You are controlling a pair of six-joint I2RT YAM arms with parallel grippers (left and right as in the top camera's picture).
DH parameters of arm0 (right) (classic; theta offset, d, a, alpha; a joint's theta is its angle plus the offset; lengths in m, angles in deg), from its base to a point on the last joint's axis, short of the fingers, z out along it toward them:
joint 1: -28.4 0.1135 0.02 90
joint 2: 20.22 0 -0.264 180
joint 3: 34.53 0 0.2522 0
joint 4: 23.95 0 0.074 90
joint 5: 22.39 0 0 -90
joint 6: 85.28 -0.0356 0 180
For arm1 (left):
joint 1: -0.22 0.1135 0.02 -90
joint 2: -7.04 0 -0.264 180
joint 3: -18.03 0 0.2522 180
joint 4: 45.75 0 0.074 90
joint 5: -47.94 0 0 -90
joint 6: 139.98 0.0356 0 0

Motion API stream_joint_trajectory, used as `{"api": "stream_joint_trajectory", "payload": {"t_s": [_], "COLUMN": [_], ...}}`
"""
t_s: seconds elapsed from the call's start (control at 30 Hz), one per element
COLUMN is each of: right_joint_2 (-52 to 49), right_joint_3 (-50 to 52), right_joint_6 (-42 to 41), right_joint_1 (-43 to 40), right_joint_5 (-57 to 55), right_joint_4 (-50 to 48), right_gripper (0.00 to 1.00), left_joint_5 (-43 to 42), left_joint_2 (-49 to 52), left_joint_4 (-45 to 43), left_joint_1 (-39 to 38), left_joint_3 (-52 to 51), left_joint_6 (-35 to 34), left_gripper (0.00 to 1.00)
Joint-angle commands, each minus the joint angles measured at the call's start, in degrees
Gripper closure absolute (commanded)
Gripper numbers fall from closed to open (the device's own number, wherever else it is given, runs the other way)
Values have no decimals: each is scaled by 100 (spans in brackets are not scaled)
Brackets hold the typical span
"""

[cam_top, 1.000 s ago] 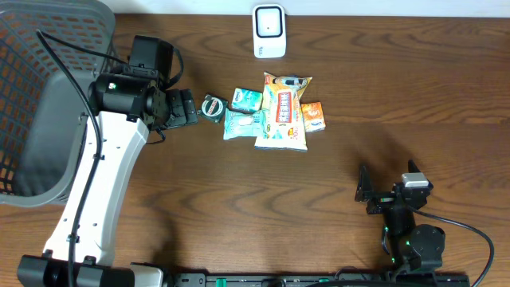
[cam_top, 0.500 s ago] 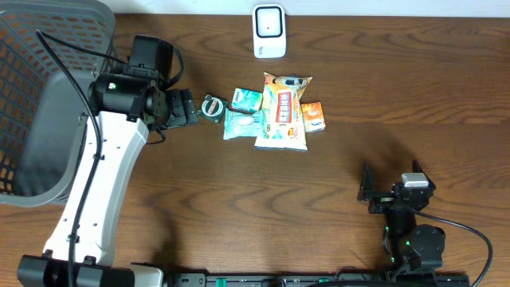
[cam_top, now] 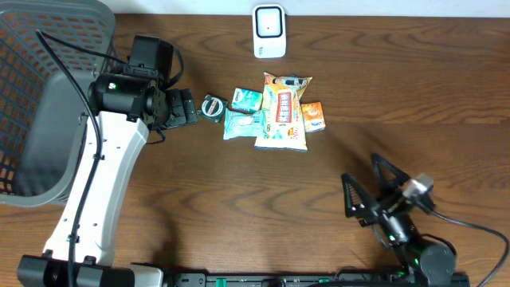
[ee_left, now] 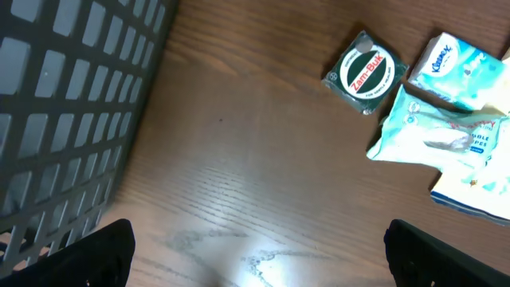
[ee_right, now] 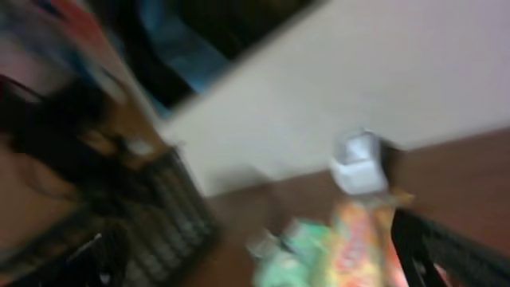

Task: Scan the item barcode
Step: 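Swing the right arm up and reach toward the items by the scanner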

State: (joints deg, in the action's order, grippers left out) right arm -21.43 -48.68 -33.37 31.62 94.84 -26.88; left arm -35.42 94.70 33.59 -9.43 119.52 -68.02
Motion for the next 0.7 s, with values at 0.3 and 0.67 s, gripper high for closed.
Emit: {"api": "stream_joint_trajectory", "payload": {"t_s": [0.3,0.67], "right_joint_2": [17,-1456], "right_joint_3": [-463,-2717], "right_joint_6": [-1054,1224], "right_joint_1": [-15,-15], "right_joint_5": [-1054,-205], "right_joint_4": [-2490,-2026], "right_gripper": [1,1], "left_joint_5": [114,114], "left_joint_2": [-11,-11], "left_joint_4": [11,11], "left_joint_1": [11,11], "left_joint_3": [-13,-13], "left_joint_6": [-28,-28], "left_gripper": [2,2]}}
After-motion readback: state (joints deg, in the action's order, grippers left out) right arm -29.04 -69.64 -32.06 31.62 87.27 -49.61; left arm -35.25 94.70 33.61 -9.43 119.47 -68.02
